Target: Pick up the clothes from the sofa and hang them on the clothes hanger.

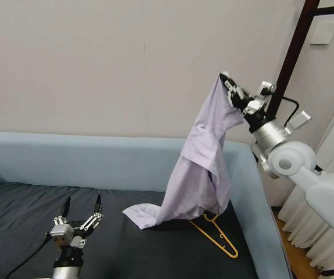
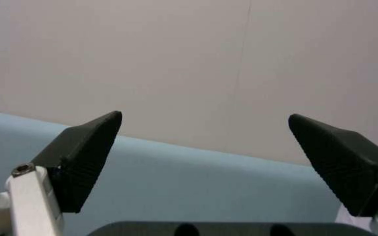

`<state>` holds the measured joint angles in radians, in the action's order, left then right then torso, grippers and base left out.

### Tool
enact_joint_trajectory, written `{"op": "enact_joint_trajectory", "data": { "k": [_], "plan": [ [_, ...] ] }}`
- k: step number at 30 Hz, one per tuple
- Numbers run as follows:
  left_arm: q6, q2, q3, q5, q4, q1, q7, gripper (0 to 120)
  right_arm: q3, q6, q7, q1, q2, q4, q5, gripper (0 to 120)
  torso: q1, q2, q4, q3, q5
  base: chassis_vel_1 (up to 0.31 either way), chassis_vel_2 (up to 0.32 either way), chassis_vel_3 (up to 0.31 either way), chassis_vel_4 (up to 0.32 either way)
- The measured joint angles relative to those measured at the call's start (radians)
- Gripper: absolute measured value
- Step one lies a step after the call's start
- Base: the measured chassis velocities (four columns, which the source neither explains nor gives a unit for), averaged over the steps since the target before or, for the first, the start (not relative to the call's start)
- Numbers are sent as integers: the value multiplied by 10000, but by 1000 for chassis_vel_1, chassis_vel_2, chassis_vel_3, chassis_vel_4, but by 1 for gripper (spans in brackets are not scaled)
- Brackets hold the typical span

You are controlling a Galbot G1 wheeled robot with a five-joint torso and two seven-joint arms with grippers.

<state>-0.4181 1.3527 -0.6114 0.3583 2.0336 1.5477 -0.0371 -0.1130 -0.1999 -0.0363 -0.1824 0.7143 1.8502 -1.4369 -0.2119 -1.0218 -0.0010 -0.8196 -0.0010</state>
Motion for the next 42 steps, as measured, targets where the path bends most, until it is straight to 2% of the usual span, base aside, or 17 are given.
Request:
{"op": "enact_joint_trajectory", "data": {
  "k": [4,5,7,9,10,13,20,22,24,25,29,31,33,36,39,40,42],
  "plan": [
    [15,1,-106,39,-69,-64,-12,100,842,73,-117,-1402,-238,633,401,0,0,-1,-2,2,0,0,0,0,0],
    [15,1,-106,39,-69,-64,-12,100,842,73,-117,-1402,-238,633,401,0,0,-1,-2,2,0,0,0,0,0],
    [21,2,-127,39,-90,-74,-14,100,1311,32,-418,-3277,-321,484,1518,0,0,-2,-3,2,-1,0,0,0,0],
    [45,9,-156,38,-95,-101,-17,100,1273,-164,-489,-5199,-250,-341,2835,0,0,0,-7,0,14,0,0,0,0],
    [45,9,-156,38,-95,-101,-17,100,1273,-164,-489,-5199,-250,-341,2835,0,0,0,-7,0,14,0,0,0,0],
    [102,37,-200,36,-94,-142,-13,100,1088,-169,-40,-7166,185,-1386,4532,0,0,0,-8,0,9,0,0,0,0],
    [116,60,-292,34,-119,-138,-17,100,1063,558,1310,-8421,1201,-1881,6115,0,1,0,2,1,3,0,0,0,0],
    [117,51,-312,34,-121,-110,-17,100,1055,1046,1961,-8724,1446,-1854,6744,0,0,0,3,1,3,0,0,0,0],
    [116,24,-338,35,-145,-106,-17,100,1055,2043,3017,-9117,1572,-1663,7334,0,1,0,0,1,3,0,0,0,0],
    [116,24,-338,35,-145,-106,-17,100,1055,2043,3017,-9117,1572,-1663,7334,0,1,0,0,1,3,0,0,0,0],
    [116,-10,-364,41,-186,-136,-18,100,1104,3773,4781,-9724,1672,-1436,7959,0,1,-1,-5,1,2,0,0,0,0],
    [116,-10,-364,41,-186,-136,-18,100,1104,3773,4781,-9724,1672,-1436,7959,0,1,-1,-5,1,2,0,0,0,0],
    [116,-27,-364,41,-217,-168,-18,100,1234,4481,5445,-9834,1849,-1382,8026,0,1,-1,-2,1,3,0,0,0,0],
    [128,-36,-358,39,-237,-213,-17,100,1306,4782,5720,-9856,1901,-1249,7909,8,1,0,-2,1,3,0,0,0,0],
    [168,-35,-322,22,-239,-256,-17,100,1291,5327,6262,-9842,1752,-885,7703,23,1,0,-2,1,4,0,0,0,0],
    [168,-35,-322,22,-239,-256,-17,100,1291,5327,6262,-9842,1752,-885,7703,23,1,0,-2,1,4,0,0,0,0],
    [184,-34,-311,15,-239,-260,-17,100,1359,5963,6770,-9913,1400,-217,7199,32,0,0,0,1,6,0,0,0,0]
  ]
}}
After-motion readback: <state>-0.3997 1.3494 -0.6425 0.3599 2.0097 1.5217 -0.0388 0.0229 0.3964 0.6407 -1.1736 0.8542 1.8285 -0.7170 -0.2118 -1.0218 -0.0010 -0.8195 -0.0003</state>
